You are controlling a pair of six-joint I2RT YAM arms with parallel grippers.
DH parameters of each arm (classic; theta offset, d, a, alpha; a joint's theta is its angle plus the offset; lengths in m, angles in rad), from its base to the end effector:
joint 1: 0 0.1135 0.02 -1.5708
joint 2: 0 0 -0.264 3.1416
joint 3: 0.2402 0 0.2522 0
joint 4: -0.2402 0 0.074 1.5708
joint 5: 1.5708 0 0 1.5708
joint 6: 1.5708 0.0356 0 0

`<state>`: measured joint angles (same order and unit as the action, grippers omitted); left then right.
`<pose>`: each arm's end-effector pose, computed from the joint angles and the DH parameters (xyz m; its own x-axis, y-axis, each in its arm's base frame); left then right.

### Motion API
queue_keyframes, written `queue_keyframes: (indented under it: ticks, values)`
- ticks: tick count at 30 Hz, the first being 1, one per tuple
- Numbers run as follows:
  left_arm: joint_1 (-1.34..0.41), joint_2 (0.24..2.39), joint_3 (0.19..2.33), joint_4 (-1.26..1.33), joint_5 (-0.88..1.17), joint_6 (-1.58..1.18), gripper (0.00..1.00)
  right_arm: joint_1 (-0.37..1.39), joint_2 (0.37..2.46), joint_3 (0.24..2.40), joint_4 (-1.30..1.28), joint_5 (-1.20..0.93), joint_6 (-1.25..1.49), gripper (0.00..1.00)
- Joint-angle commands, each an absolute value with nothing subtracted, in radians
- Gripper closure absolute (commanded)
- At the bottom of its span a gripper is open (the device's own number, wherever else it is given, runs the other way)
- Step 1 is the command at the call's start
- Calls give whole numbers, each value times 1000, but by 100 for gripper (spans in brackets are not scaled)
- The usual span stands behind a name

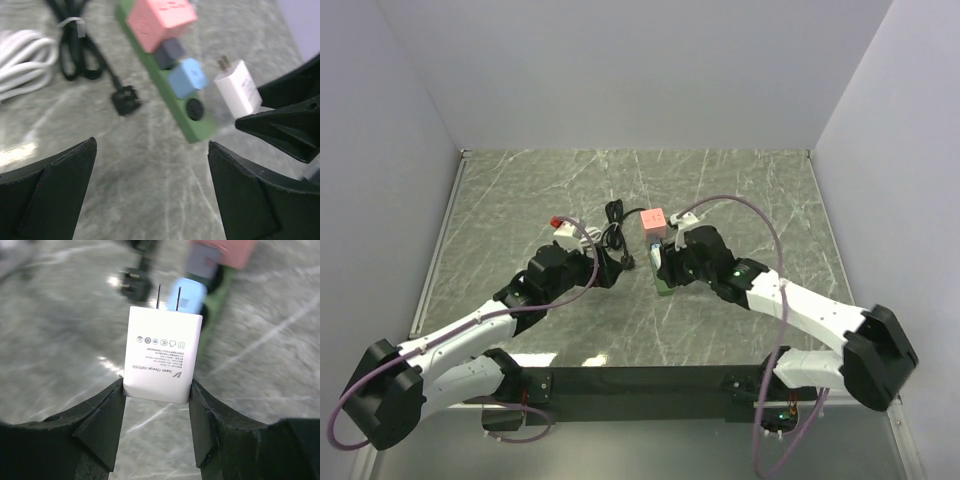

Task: Insert the plug

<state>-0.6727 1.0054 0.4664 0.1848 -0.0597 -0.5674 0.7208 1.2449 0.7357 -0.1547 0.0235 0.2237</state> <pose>0.1752 -0.1369 0.2242 -0.5395 -0.2561 -0.8021 0.3418 0.8040 -0.4866 0.1996 0.1742 0.2290 -0.5947 -0.2272 -0.7712 -0.5271 0.8345 0.1606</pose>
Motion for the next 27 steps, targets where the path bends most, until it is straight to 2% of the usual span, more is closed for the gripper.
queue_keyframes:
  ticks: [1,6,14,27]
  values:
    - [-672,980,491,305,141,-558,1,749,1129,744,-172,-96,150,75]
    - [-672,966,486,363,268,-595,0,819,1028,744,-184,-210,68,75]
    - [-672,1023,482,515,471,-692,1,910,1026,776,-242,-213,14,76]
    - [-672,1152,497,550,567,-747,1,973,1015,785,-229,-173,-29,77]
